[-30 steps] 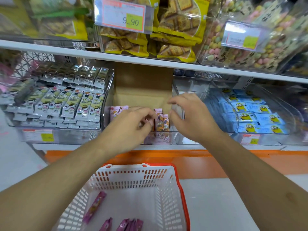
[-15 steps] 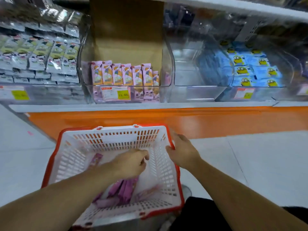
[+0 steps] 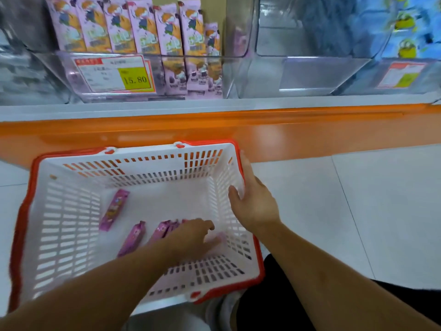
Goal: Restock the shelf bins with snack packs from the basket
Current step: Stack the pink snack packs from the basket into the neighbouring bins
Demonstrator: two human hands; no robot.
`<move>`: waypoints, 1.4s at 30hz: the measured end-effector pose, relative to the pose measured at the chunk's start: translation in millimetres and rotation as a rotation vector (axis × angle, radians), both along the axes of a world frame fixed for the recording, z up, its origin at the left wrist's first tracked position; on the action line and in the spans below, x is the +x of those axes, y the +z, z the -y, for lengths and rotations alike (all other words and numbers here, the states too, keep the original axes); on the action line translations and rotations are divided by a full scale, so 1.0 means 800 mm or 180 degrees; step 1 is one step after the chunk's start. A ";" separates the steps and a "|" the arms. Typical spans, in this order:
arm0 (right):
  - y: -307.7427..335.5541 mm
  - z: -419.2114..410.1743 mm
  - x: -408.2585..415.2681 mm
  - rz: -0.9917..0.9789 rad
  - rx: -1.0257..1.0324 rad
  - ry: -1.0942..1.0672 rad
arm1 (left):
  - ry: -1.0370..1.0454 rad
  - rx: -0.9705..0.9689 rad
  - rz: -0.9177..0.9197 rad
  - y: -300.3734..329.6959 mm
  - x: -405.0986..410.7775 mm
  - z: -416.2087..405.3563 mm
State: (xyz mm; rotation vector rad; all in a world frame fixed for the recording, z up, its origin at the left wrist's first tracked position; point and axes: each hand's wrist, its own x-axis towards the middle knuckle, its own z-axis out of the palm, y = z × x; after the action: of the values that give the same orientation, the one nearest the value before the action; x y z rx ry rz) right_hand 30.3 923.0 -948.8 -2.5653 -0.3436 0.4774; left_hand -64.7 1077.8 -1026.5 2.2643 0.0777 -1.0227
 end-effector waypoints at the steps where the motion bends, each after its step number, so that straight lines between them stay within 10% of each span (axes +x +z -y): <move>1: -0.002 0.000 0.001 -0.0004 -0.0013 -0.0008 | -0.0037 0.0043 -0.0044 -0.010 -0.002 0.003; 16: -0.008 0.002 0.005 0.0023 -0.0268 0.0040 | -0.0217 0.0514 0.0204 -0.066 -0.014 0.031; 30: 0.074 -0.008 0.015 -0.0336 -0.0954 0.0452 | 0.0703 -0.0052 0.0590 0.177 0.043 -0.058; 35: 0.223 -0.043 0.044 -0.0593 -0.0665 0.1400 | 0.1456 -0.1237 0.0766 0.303 0.052 -0.096; 42: 0.351 -0.069 0.048 -0.0686 0.1598 0.1147 | 0.1834 -0.2509 0.1007 0.414 0.031 -0.125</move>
State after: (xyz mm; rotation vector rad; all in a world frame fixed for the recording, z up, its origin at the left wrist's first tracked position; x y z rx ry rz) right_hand 68.4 978.1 -667.7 -1.9503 -0.7483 0.6899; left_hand -40.2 1177.6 -695.0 1.5060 0.1501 -0.2902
